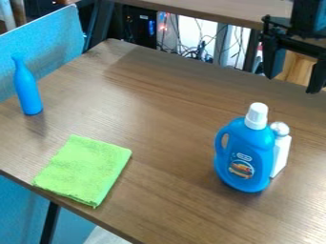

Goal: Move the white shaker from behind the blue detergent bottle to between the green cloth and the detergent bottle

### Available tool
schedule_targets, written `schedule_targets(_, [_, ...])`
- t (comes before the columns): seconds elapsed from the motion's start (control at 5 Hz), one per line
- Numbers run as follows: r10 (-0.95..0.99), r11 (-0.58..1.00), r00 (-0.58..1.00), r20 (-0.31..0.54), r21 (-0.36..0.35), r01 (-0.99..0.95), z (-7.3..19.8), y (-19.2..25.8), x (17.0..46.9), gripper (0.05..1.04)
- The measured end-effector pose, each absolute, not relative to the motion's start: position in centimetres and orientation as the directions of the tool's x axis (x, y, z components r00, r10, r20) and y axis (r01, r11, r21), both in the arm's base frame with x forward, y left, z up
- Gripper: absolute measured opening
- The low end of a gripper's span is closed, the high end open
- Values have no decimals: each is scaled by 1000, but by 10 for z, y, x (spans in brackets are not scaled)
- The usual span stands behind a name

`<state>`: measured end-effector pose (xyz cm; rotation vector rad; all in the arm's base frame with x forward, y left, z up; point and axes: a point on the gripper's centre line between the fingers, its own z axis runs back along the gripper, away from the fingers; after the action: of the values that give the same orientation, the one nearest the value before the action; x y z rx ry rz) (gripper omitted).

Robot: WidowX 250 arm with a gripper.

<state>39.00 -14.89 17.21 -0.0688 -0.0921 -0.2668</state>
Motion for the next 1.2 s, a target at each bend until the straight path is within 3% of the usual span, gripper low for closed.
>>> schedule_targets(0.4, [-241,970,970,11,-17,241,142,-144,392,1001])
schedule_targets(1.0, [-253,967,963,-94,15,256,116,-142,395,1001])
schedule_targets(1.2, [-253,967,963,-94,13,255,113,-142,395,1001])
